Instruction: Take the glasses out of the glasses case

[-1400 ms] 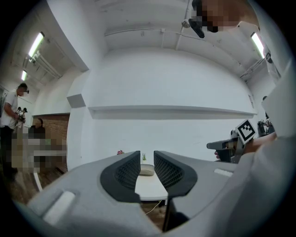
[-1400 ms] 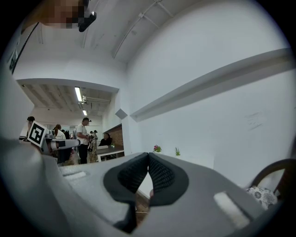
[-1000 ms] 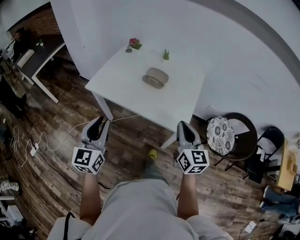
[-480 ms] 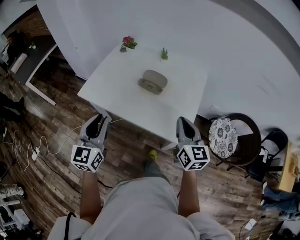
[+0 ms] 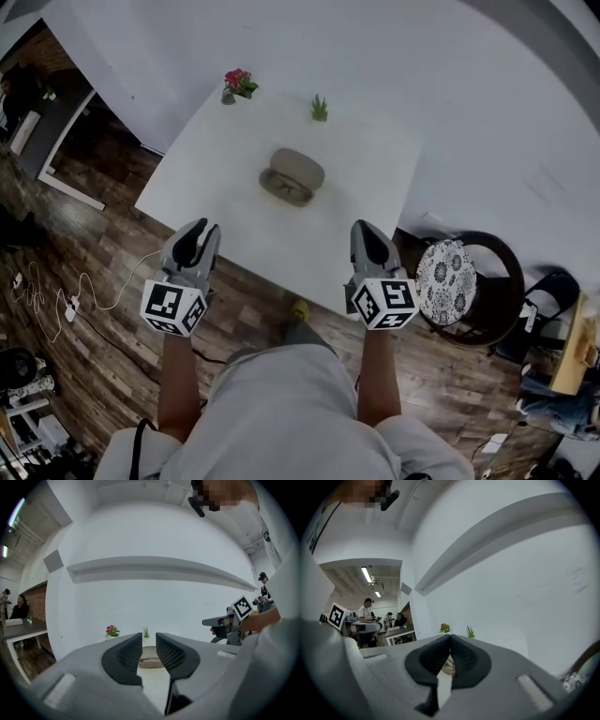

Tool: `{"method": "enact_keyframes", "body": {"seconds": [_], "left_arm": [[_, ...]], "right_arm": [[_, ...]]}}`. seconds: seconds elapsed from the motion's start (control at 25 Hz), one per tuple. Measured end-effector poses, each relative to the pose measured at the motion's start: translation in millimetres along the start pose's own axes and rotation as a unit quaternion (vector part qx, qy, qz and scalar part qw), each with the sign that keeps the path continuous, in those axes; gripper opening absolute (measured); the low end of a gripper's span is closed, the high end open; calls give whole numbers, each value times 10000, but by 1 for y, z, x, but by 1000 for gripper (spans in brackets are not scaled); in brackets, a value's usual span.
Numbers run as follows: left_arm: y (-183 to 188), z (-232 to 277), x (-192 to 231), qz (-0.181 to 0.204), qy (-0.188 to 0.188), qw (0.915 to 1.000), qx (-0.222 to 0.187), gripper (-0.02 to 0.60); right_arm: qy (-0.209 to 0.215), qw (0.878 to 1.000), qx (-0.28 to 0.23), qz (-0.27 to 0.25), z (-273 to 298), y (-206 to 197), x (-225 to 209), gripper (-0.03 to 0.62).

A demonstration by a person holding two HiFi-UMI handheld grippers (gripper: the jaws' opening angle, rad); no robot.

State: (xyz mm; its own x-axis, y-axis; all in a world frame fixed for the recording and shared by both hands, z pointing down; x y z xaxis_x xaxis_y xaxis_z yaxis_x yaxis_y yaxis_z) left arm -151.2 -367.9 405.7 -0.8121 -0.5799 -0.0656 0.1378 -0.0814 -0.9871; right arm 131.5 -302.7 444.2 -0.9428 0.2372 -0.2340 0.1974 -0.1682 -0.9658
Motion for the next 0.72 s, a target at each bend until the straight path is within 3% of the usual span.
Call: {"method": "enact_keyframes", "body": {"seconds": [0.48,0.72], "left_arm": [[5,65,-28,521,-396,9975,273,91],[3,80,-28,515,-595,9964,307,91]], "right_arm": [[-15,9999,2,169,34,4,-55,3],[-189,9994,-80,294,35,4,-65,3]]}}
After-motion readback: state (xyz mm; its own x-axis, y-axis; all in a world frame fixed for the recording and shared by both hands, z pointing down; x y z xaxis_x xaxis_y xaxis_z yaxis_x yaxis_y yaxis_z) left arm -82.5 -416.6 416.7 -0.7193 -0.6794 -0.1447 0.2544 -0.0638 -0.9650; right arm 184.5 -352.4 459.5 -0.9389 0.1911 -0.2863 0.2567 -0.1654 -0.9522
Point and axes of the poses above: the fingertips, and each gripper's own axes: z forward along the fingers, x to its left, y out of its top, the point moved 2 cm from there along -z, backward along the fingers, and after that the axes turned 9 degrees about y, right-handed, at the moved point
